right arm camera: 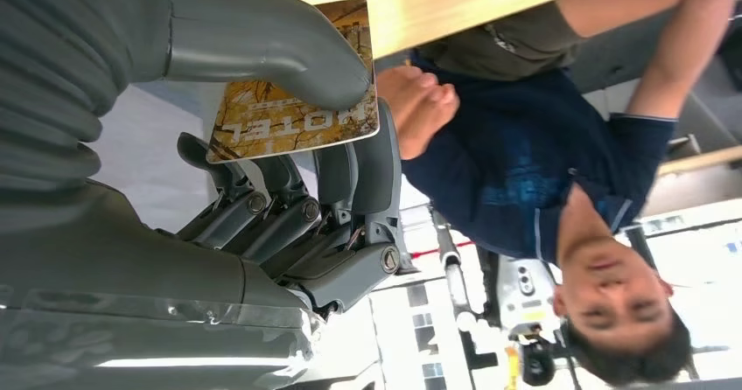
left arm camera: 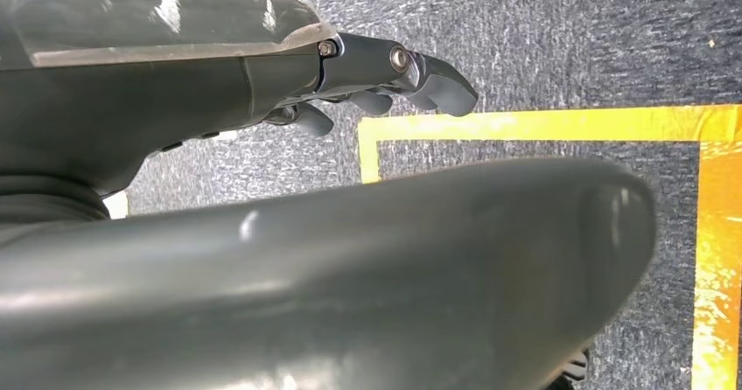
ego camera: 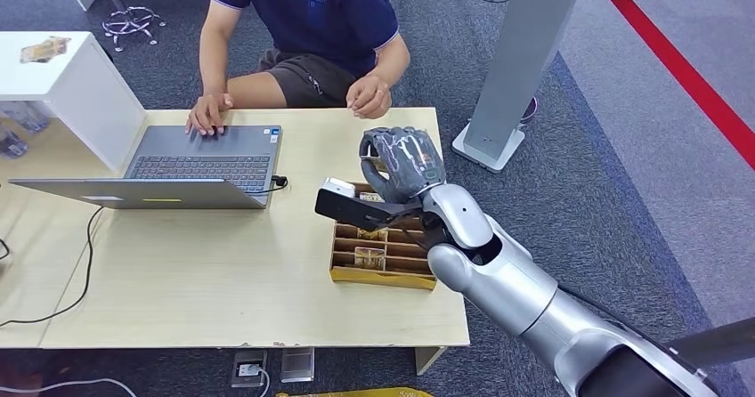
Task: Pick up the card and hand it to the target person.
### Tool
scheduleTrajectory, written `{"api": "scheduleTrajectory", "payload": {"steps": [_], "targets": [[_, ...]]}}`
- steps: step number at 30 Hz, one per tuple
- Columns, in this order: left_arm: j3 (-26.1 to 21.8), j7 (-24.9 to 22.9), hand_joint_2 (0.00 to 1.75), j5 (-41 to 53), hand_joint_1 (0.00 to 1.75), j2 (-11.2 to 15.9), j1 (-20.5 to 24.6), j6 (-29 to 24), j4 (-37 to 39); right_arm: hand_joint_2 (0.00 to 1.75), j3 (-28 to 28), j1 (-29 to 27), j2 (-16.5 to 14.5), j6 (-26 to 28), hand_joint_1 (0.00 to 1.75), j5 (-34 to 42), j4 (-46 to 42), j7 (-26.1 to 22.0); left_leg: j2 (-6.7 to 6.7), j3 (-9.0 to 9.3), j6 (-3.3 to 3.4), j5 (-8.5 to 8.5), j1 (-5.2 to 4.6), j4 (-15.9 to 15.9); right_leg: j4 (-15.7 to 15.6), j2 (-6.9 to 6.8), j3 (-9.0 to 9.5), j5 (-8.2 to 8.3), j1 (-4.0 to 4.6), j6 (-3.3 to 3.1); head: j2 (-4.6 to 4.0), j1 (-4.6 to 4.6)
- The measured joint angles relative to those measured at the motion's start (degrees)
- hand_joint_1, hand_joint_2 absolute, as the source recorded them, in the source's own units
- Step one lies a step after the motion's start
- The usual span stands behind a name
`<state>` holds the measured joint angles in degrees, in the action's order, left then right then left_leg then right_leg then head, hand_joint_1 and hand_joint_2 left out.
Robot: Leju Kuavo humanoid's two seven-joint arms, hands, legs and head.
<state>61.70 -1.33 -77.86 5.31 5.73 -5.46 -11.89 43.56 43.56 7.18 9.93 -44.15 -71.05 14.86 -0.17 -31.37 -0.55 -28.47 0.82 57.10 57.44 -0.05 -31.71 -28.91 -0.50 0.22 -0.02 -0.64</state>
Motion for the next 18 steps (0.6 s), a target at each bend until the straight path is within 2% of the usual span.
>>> {"api": "scheduleTrajectory", "payload": {"steps": [4, 8, 18], "targets": [[0.06, 0.11, 0.00, 0.44, 0.00, 0.00, 0.08, 0.15, 0.00, 1.75, 1.25, 3.98, -1.91, 0.20, 1.66, 1.24, 3.42, -3.10, 0.01, -0.07, 0.00, 0.00, 0.00, 0.00, 0.01, 0.01, -0.07, 0.00, 0.00, 0.00, 0.00, 0.00], [0.13, 0.11, 0.00, 0.73, 0.00, 0.00, 0.20, 0.41, 0.00, 1.75, 3.62, 9.87, -6.01, 1.93, 1.66, 1.44, 12.25, -6.51, -0.01, -0.08, 0.00, 0.01, 0.00, 0.00, 0.03, -0.01, -0.07, 0.00, 0.00, 0.00, 0.01, 0.02], [0.13, 0.12, 0.00, -0.54, 0.00, 0.00, 0.23, 0.09, 0.00, 1.75, 7.59, 15.74, -14.25, 4.84, 1.66, 0.87, 28.57, -8.57, -0.02, -0.10, 0.00, 0.00, 0.00, 0.00, 0.04, 0.00, -0.11, 0.00, 0.00, 0.00, 0.02, -0.01]]}}
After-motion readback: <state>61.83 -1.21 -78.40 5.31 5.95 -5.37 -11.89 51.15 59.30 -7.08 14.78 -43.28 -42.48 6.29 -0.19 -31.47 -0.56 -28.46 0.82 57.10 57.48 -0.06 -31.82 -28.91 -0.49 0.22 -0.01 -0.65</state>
